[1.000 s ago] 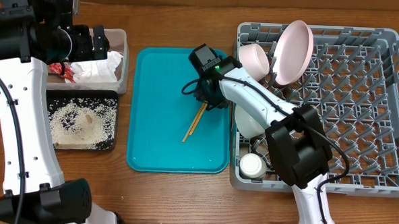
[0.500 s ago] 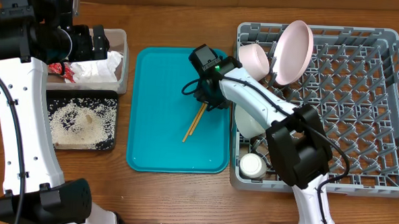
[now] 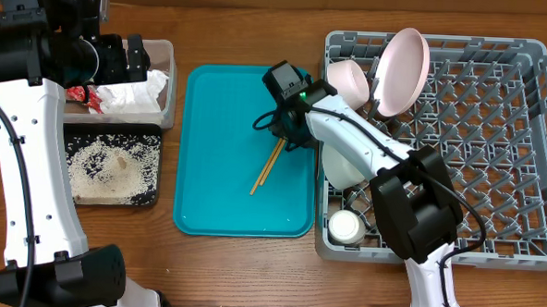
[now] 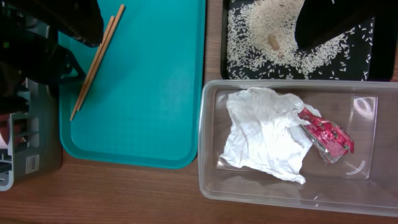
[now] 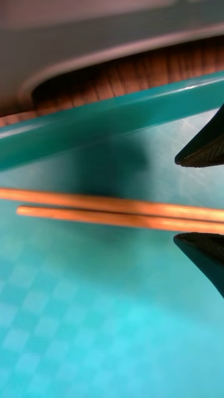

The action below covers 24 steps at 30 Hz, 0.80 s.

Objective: Sort waste into correct bins and load items into the dishwasher
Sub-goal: 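Close the right gripper on one chopstick and adjust the grip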

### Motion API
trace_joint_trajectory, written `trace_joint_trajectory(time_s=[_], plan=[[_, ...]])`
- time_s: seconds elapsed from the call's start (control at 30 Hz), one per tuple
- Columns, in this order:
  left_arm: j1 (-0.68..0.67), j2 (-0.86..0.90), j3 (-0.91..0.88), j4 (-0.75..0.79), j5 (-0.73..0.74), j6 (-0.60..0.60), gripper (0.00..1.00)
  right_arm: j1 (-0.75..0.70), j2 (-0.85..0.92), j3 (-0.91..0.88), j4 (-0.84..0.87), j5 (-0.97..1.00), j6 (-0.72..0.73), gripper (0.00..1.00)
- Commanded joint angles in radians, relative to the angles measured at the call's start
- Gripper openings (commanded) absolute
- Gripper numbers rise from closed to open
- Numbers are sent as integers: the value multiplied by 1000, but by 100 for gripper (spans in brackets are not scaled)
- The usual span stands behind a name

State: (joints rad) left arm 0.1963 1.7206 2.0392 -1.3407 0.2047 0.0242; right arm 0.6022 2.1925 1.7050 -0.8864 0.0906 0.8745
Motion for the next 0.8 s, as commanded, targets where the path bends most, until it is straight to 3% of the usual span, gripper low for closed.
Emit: trace_joint_trajectory(time_s=[0.0, 0.73, 0.77], plan=[[-7, 5, 7, -1, -2, -13, 100, 0, -37, -56, 39, -26, 16, 36], [-7, 5, 7, -1, -2, -13, 100, -9, 69, -65, 114, -179, 41, 29], [-7, 5, 7, -2, -2, -13, 100, -9, 69, -63, 124, -179, 34, 25]])
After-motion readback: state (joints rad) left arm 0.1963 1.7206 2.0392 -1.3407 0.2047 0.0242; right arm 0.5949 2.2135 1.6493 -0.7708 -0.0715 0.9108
